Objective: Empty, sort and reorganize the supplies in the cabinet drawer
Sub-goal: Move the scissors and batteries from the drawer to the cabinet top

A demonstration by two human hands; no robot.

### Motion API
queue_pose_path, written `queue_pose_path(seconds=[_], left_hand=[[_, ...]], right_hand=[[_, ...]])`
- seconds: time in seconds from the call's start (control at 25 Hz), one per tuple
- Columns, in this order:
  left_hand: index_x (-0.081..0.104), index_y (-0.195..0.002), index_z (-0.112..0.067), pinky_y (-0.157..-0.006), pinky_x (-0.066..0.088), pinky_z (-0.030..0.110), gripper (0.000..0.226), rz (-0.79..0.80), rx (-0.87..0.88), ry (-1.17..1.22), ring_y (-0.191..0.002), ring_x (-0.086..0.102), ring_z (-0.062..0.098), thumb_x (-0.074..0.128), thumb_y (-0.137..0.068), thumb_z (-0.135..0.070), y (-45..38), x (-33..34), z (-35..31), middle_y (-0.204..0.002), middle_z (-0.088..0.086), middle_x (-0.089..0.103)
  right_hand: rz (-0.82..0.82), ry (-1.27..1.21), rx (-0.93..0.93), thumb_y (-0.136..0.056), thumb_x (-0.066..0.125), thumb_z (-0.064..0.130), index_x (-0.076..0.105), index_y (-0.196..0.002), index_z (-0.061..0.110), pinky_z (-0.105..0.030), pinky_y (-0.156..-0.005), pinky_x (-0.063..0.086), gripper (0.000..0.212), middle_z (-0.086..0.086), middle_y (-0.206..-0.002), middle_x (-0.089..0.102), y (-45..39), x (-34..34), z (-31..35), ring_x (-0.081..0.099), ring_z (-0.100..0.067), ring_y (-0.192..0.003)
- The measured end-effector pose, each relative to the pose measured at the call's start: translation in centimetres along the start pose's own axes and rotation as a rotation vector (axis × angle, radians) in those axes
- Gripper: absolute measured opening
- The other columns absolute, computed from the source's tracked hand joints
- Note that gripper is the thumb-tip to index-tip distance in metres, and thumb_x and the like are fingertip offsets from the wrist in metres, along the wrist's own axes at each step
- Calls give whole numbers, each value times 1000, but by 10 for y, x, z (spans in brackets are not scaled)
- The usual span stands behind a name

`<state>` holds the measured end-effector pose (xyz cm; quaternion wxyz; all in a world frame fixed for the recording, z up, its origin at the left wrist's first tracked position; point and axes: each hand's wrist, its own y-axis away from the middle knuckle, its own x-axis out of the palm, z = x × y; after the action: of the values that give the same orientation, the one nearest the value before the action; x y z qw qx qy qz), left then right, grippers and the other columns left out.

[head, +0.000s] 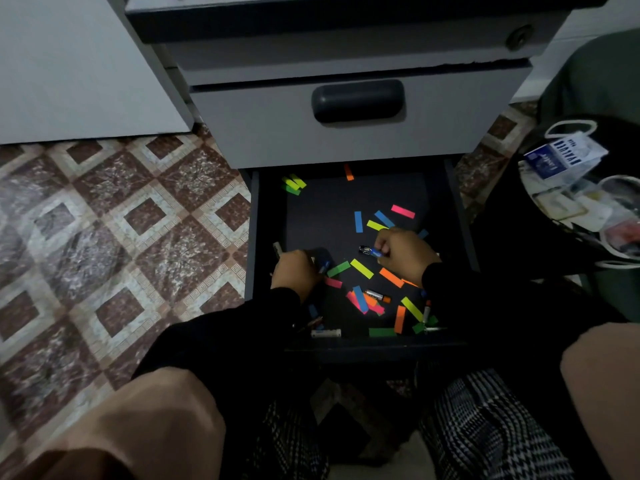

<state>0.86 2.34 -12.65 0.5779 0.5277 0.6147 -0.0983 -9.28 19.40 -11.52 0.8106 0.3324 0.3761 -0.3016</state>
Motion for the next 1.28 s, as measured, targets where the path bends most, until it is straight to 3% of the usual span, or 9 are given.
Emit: queue_pose_path(seconds=[0.16,0.4,0.56,0.76,0.84,1.0,1.16,1.28], left_hand=[[58,-111,-3,-84,49,38,25,-44,35,-45,-102,61,35,55,-91,-18,4,3,-5,-114,18,58],[40,-129,-11,-84,48,39,39,-74,82,-220,-113,56,31,52,-93,-17,9,0,-10,-127,13,51],[32,-134,-13,-87,47,38,45,-40,143,-223,-116,54,31,51,-94,-18,9,0,-14,-130,14,48],[18,-145,-38,-89,47,41,56,57,313,-406,-119,47,34,41,-98,-19,9,-1,-14,-146,9,21],[20,-145,-43,-92,46,40,54,84,334,-494,-123,43,32,40,-99,-22,7,-1,-13,-150,6,13],[26,-144,-40,-96,45,39,51,103,336,-509,-125,43,31,42,-99,-24,7,-3,-15,-148,6,21],[32,-144,-30,-99,43,38,51,147,321,-424,-125,46,29,48,-96,-24,6,-5,-14,-148,7,24],[35,-142,-26,-101,42,37,54,176,327,-366,-124,47,29,54,-93,-22,5,-7,-11,-147,8,25]], right_hand=[[19,59,9,-85,58,4,58,-97,4,-28,-75,42,12,-8,-106,54,-9,8,-3,56,-24,-92],[62,146,34,-86,65,17,44,-93,11,-28,-69,39,23,-10,-101,57,-9,7,1,57,-24,-91],[37,198,80,-87,64,29,42,-117,10,-31,-72,41,42,-12,-111,62,-6,10,3,60,-31,-102],[48,215,-74,-91,55,17,41,-131,18,-35,-87,49,43,-8,-132,38,-4,9,-1,49,-28,-116],[105,320,-139,-94,48,13,43,-132,21,-35,-86,49,39,-6,-133,34,-2,10,-2,46,-28,-117],[151,408,-153,-97,44,16,53,-126,17,-32,-93,41,30,-6,-136,34,-2,11,-3,41,-27,-124],[213,316,-114,-87,64,20,56,-123,14,-33,-105,38,37,-6,-134,36,-4,9,-6,38,-24,-127],[215,303,-115,-83,66,10,54,-125,15,-31,-104,39,44,-5,-132,39,-3,8,-9,40,-23,-124]])
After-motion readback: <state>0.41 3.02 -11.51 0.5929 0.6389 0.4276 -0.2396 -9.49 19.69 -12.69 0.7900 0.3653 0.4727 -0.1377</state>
